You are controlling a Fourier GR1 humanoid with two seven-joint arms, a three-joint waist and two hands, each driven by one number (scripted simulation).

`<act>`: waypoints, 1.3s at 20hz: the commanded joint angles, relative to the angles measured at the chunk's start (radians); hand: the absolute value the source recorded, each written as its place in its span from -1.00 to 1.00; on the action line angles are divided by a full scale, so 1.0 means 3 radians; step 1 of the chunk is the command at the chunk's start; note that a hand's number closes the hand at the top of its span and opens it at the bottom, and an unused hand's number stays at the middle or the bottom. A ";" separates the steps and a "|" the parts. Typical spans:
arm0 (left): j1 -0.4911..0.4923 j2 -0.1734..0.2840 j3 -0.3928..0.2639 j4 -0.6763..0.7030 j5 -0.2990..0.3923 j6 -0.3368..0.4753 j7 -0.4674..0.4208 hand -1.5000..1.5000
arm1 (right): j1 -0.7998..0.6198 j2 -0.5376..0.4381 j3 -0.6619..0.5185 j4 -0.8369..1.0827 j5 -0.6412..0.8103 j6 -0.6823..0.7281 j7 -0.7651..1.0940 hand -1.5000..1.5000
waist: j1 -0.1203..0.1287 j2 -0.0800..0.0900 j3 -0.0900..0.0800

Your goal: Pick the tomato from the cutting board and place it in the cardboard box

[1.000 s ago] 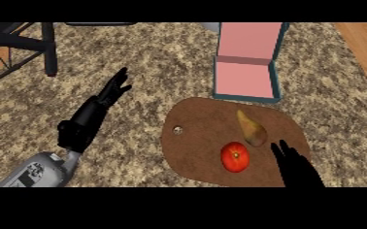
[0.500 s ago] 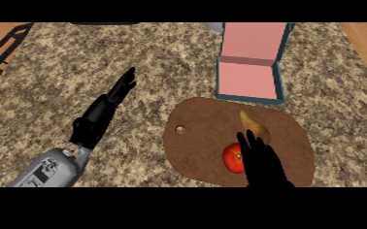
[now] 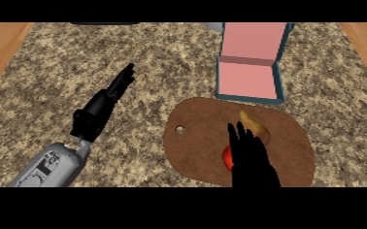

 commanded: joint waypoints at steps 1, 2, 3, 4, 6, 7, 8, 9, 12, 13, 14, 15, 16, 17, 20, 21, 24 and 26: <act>0.0051 -0.0025 0.0155 -0.0098 -0.0112 -0.0156 0.0131 0.00 | -0.0142 0.0248 -0.0023 0.0074 0.0095 0.0271 0.0259 -1.00 | 0.0008 -0.0004 0.0001; 0.0076 -0.0097 0.0135 -0.0038 -0.0129 -0.0172 0.0063 0.00 | 0.0043 0.0088 -0.0025 0.0129 0.0158 0.0072 0.0131 -1.00 | 0.0000 -0.0003 0.0001; 0.0238 -0.0153 0.0097 -0.0042 -0.0242 -0.0064 -0.0011 0.00 | 0.0082 0.0107 -0.0054 0.0059 0.0137 0.0097 0.0133 -1.00 | 0.0003 -0.0004 0.0001; 0.0153 -0.0219 0.0085 -0.0074 -0.0342 -0.0060 0.0011 0.00 | -0.0071 0.0213 -0.0128 0.0060 0.0133 0.0268 0.0173 -1.00 | 0.0003 -0.0003 0.0001; 0.0248 -0.0078 0.0226 -0.0270 -0.0237 -0.0169 0.0150 0.00 | -0.0009 0.0296 -0.0033 0.0292 0.0209 0.0139 0.0147 -1.00 | 0.0014 -0.0006 0.0002; 0.0285 -0.0188 0.0161 -0.0291 -0.0345 -0.0059 0.0147 0.00 | 0.0007 0.0223 -0.0196 0.0460 0.0098 0.0016 -0.0068 -1.00 | 0.0014 -0.0004 0.0002; 0.0068 -0.0315 0.0194 -0.0077 -0.0360 -0.0129 0.0216 0.00 | 0.0127 0.0221 -0.0047 0.0287 0.0174 0.0110 0.0038 -1.00 | -0.0007 -0.0003 0.0002; 0.0239 -0.0167 0.0280 -0.0213 -0.0322 -0.0230 0.0153 0.00 | 0.0003 0.0246 -0.0308 0.0512 0.0038 0.0050 -0.0130 -1.00 | 0.0011 -0.0002 0.0002; 0.0218 -0.0253 0.0339 -0.0196 -0.0420 -0.0289 0.0249 0.00 | 0.0132 0.0175 -0.0298 0.0448 0.0071 0.0085 -0.0158 -1.00 | 0.0003 -0.0003 0.0002; 0.0286 -0.0285 0.0393 -0.0117 -0.0458 -0.0316 0.0074 0.00 | 0.0027 0.0364 -0.0122 0.0562 0.0139 0.0120 0.0004 -1.00 | 0.0008 -0.0002 0.0001; 0.0099 -0.0305 0.0446 -0.0004 -0.0465 -0.0418 0.0147 0.00 | 0.0180 0.0237 -0.0233 0.0356 0.0059 0.0188 -0.0091 -1.00 | -0.0007 -0.0001 0.0001; 0.0279 -0.0231 0.0530 -0.0102 -0.0356 -0.0466 0.0118 0.00 | 0.0212 0.0298 -0.0110 0.0324 0.0154 0.0271 0.0046 -1.00 | 0.0002 -0.0004 0.0001; 0.0322 -0.0359 0.0476 0.0015 -0.0515 -0.0454 0.0003 0.00 | 0.0098 0.0315 -0.0284 0.0448 0.0071 0.0231 -0.0100 -1.00 | 0.0002 -0.0001 0.0001; 0.0372 -0.0427 0.0381 -0.0232 -0.0602 -0.0321 0.0181 0.00 | 0.0272 0.0157 -0.0319 0.0520 0.0034 -0.0004 -0.0305 -1.00 | 0.0004 -0.0004 0.0002; 0.0301 -0.0478 0.0576 -0.0076 -0.0639 -0.0481 0.0108 0.00 | 0.0263 0.0172 -0.0343 0.0410 0.0015 0.0177 -0.0256 -1.00 | -0.0002 -0.0003 0.0001; 0.0164 -0.0586 0.0527 -0.0034 -0.0723 -0.0430 0.0262 0.00 | 0.0102 0.0268 -0.0404 0.0691 0.0050 0.0130 -0.0298 -1.00 | -0.0001 -0.0001 0.0002; 0.0303 -0.0513 0.0617 -0.0343 -0.0734 -0.0526 0.0419 0.00 | 0.0222 0.0157 -0.0396 0.0571 0.0046 0.0111 -0.0312 -1.00 | 0.0002 -0.0005 0.0002; 0.0400 -0.0546 0.0683 -0.0374 -0.0729 -0.0632 0.0391 0.00 | 0.0278 0.0200 -0.0304 0.0613 0.0157 0.0041 -0.0266 -1.00 | 0.0002 -0.0005 0.0002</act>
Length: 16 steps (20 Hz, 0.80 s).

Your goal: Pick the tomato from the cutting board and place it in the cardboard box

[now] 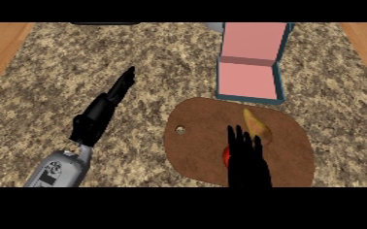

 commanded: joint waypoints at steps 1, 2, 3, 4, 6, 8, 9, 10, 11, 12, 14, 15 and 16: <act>0.0018 -0.0007 0.0185 0.0155 -0.0039 -0.0180 -0.0136 0.00 | -0.0046 0.0000 -0.0169 0.0225 -0.0001 -0.0010 0.0001 -1.00 | -0.0003 0.0008 0.0003; 0.0057 -0.0079 0.0153 0.0138 -0.0133 -0.0132 -0.0176 0.00 | -0.0215 0.0117 -0.0110 0.0330 0.0061 0.0049 0.0133 -1.00 | 0.0003 0.0007 0.0003; 0.0044 -0.0096 0.0172 0.0143 -0.0073 -0.0185 -0.0098 0.00 | 0.0023 0.0118 0.0162 0.0424 0.0217 -0.0225 0.0127 -1.00 | -0.0002 0.0006 0.0003; -0.0050 -0.0080 0.0255 0.0067 -0.0049 -0.0269 0.0004 0.00 | -0.0076 0.0083 -0.0128 0.0377 0.0094 -0.0072 0.0039 -1.00 | -0.0002 0.0006 0.0003; -0.0131 -0.0128 0.0213 -0.0058 -0.0150 -0.0195 0.0227 0.00 | -0.0020 -0.0022 -0.0145 0.0552 0.0145 -0.0250 -0.0117 -1.00 | -0.0002 0.0005 0.0004; 0.0210 -0.0219 0.0188 0.0066 -0.0280 -0.0207 -0.0218 0.00 | -0.0004 0.0053 -0.0135 0.0338 0.0073 -0.0099 -0.0058 1.00 | 0.0001 0.0005 0.0003; 0.0042 -0.0213 0.0224 -0.0035 -0.0234 -0.0226 0.0079 0.00 | -0.0122 0.0022 -0.0282 0.0417 -0.0031 0.0037 -0.0136 1.00 | 0.0002 0.0006 0.0003; 0.0136 -0.0128 0.0326 0.0097 -0.0197 -0.0317 -0.0174 0.00 | 0.0134 -0.0103 -0.0136 0.0443 0.0031 -0.0259 -0.0292 1.00 | -0.0002 0.0006 0.0003; 0.0144 -0.0182 0.0279 -0.0089 -0.0223 -0.0268 -0.0017 0.00 | -0.0073 -0.0067 -0.0269 0.0555 0.0011 -0.0117 -0.0289 1.00 | 0.0007 0.0005 0.0004; -0.0018 -0.0182 0.0336 -0.0123 -0.0210 -0.0275 0.0206 0.00 | -0.0057 0.0000 -0.0118 0.0372 0.0083 0.0018 -0.0164 1.00 | 0.0001 0.0004 0.0003; 0.0001 -0.0274 0.0359 0.0126 -0.0272 -0.0332 -0.0033 0.00 | -0.0104 -0.0042 -0.0151 0.0331 0.0149 0.0051 -0.0185 1.00 | -0.0005 0.0006 0.0003; 0.0025 -0.0243 0.0350 0.0058 -0.0288 -0.0328 0.0052 0.00 | 0.0023 -0.0239 -0.0241 0.0417 0.0085 -0.0165 -0.0436 1.00 | -0.0005 0.0006 0.0003; 0.0130 -0.0371 0.0259 0.0193 -0.0449 -0.0214 -0.0238 0.00 | -0.0093 -0.0055 -0.0108 0.0581 0.0278 -0.0228 -0.0302 1.00 | -0.0001 0.0007 0.0003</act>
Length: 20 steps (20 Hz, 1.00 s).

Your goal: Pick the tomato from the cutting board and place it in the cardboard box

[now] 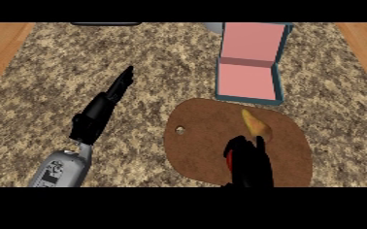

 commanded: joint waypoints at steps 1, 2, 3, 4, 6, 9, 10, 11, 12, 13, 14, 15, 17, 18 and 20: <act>0.0007 -0.0043 0.0017 -0.0212 -0.0034 -0.0014 0.0182 0.00 | 0.0015 -0.0227 -0.0054 0.0162 -0.0068 -0.0026 -0.0341 1.00 | 0.0007 0.0038 0.0031; -0.0017 -0.0110 0.0034 -0.0009 -0.0058 0.0040 0.0044 0.00 | -0.0208 0.0025 0.0112 0.0373 -0.0002 -0.0041 -0.0338 1.00 | 0.0016 0.0044 0.0030; -0.0059 -0.0028 0.0003 -0.0245 -0.0004 -0.0050 0.0268 0.00 | -0.0363 -0.0056 0.0052 0.0172 -0.0133 0.0221 -0.0445 1.00 | 0.0035 0.0040 0.0031; -0.0027 -0.0056 0.0048 -0.0040 0.0001 -0.0049 0.0026 0.00 | -0.0588 -0.0064 -0.0025 0.0296 -0.0222 0.0256 -0.0640 1.00 | 0.0047 0.0052 0.0030; -0.0026 -0.0181 -0.0088 -0.0055 -0.0125 0.0078 0.0130 0.00 | -0.0791 -0.0142 0.0040 0.0377 -0.0263 0.0320 -0.0937 1.00 | 0.0068 0.0053 0.0031; 0.0052 -0.0019 0.0088 -0.0305 0.0037 -0.0131 0.0194 0.00 | -0.0953 -0.0043 0.0042 0.0580 -0.0095 0.0170 -0.1027 1.00 | 0.0037 0.0041 0.0030; -0.0008 -0.0107 0.0075 0.0023 -0.0074 -0.0090 -0.0020 0.00 | -0.0840 -0.0165 0.0081 0.0359 -0.0001 0.0081 -0.1059 1.00 | 0.0004 0.0042 0.0029; 0.0103 -0.0046 0.0088 -0.0148 -0.0102 -0.0082 0.0030 0.00 | -0.0911 -0.0239 -0.0063 0.0438 -0.0024 -0.0004 -0.1189 1.00 | 0.0016 0.0041 0.0030; 0.0081 -0.0038 0.0139 -0.0010 -0.0028 -0.0152 -0.0044 0.00 | -0.1067 -0.0129 -0.0063 0.0359 0.0051 0.0056 -0.1056 1.00 | 0.0013 0.0042 0.0029; 0.0114 -0.0149 -0.0004 -0.0108 -0.0163 -0.0018 0.0042 0.00 | -0.1069 -0.0243 -0.0061 0.0362 0.0167 -0.0040 -0.1093 1.00 | 0.0013 0.0039 0.0030; -0.0037 -0.0081 0.0100 -0.0076 -0.0086 -0.0107 0.0095 0.00 | -0.1118 -0.0109 0.0020 0.0377 0.0333 -0.0102 -0.0920 1.00 | 0.0008 0.0039 0.0030; 0.0067 -0.0032 0.0149 -0.0006 -0.0095 -0.0130 -0.0004 0.00 | -0.0801 -0.0288 0.0153 -0.0102 0.0353 -0.0030 -0.0903 1.00 | -0.0020 0.0032 0.0029; -0.0023 -0.0112 0.0133 -0.0067 -0.0113 -0.0096 0.0083 0.00 | -0.0894 -0.0129 0.0236 -0.0280 0.0445 0.0117 -0.0765 1.00 | -0.0018 0.0032 0.0029; 0.0117 -0.0033 0.0123 -0.0372 -0.0019 -0.0183 0.0294 0.00 | -0.1019 -0.0178 0.0044 -0.0407 0.0330 0.0275 -0.0813 1.00 | 0.0005 0.0027 0.0030; 0.0167 -0.0083 0.0148 -0.0218 -0.0077 -0.0139 0.0111 0.00 | -0.0743 -0.0256 0.0243 -0.0900 0.0376 0.0321 -0.0784 1.00 | -0.0019 0.0026 0.0029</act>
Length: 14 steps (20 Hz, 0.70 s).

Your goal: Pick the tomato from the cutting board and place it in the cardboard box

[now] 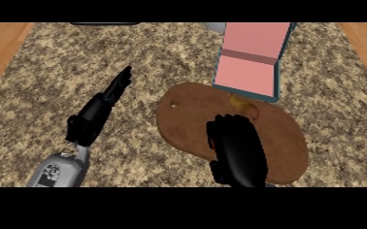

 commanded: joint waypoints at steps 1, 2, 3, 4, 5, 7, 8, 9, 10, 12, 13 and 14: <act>0.0094 0.0012 0.0042 0.0026 -0.0031 -0.0065 -0.0121 0.00 | -0.0056 0.0036 0.0022 -0.0672 0.0034 0.0435 0.0124 1.00 | -0.0003 0.0002 0.0001; -0.0063 0.0057 0.0153 0.0101 0.0031 -0.0080 -0.0026 0.00 | -0.0122 0.0077 0.0060 -0.0897 0.0040 0.0562 0.0189 1.00 | -0.0018 -0.0001 0.0000; -0.0054 -0.0118 -0.0024 -0.0025 -0.0075 0.0015 0.0060 0.00 | -0.0152 -0.0009 -0.0127 -0.0945 -0.0067 0.0616 0.0060 1.00 | -0.0007 0.0002 0.0002; -0.0050 -0.0043 0.0049 0.0077 -0.0105 -0.0011 -0.0063 0.00 | -0.0102 0.0098 0.0035 -0.1164 -0.0029 0.0743 0.0199 1.00 | -0.0013 0.0001 0.0001; 0.0114 -0.0080 -0.0016 0.0046 -0.0113 -0.0021 -0.0099 0.00 | -0.0124 0.0145 0.0003 -0.1138 -0.0077 0.0640 0.0121 1.00 | 0.0002 0.0003 0.0001; -0.0001 -0.0017 0.0043 -0.0086 -0.0033 -0.0083 0.0072 0.00 | -0.0193 0.0302 0.0072 -0.1522 -0.0018 0.0776 0.0332 1.00 | -0.0007 -0.0008 0.0001; 0.0019 -0.0097 0.0035 0.0102 -0.0075 -0.0052 -0.0070 0.00 | -0.0354 0.0382 -0.0034 -0.1419 -0.0016 0.0770 0.0380 1.00 | 0.0001 0.0004 0.0000; 0.0096 -0.0063 0.0024 -0.0099 -0.0074 -0.0034 0.0061 0.00 | -0.0461 0.0385 -0.0065 -0.1695 -0.0055 0.1038 0.0562 1.00 | 0.0009 -0.0006 0.0000; 0.0135 -0.0212 -0.0133 -0.0196 -0.0212 0.0083 0.0105 0.00 | -0.0240 0.0315 -0.0049 -0.1743 0.0043 0.0906 0.0457 1.00 | 0.0001 -0.0002 0.0002; 0.0137 -0.0074 -0.0010 -0.0352 -0.0049 -0.0083 0.0286 0.00 | -0.0581 0.0389 -0.0042 -0.1825 -0.0116 0.1082 0.0900 1.00 | 0.0026 -0.0005 0.0000; -0.0016 -0.0091 0.0050 -0.0053 -0.0111 -0.0083 0.0032 0.00 | -0.0674 0.0390 -0.0186 -0.1910 -0.0264 0.1157 0.0990 1.00 | 0.0006 0.0004 -0.0001; -0.0044 -0.0182 -0.0001 -0.0101 -0.0150 -0.0045 0.0157 0.00 | -0.0568 0.0391 -0.0054 -0.1830 -0.0133 0.0992 0.1001 1.00 | 0.0006 0.0005 0.0001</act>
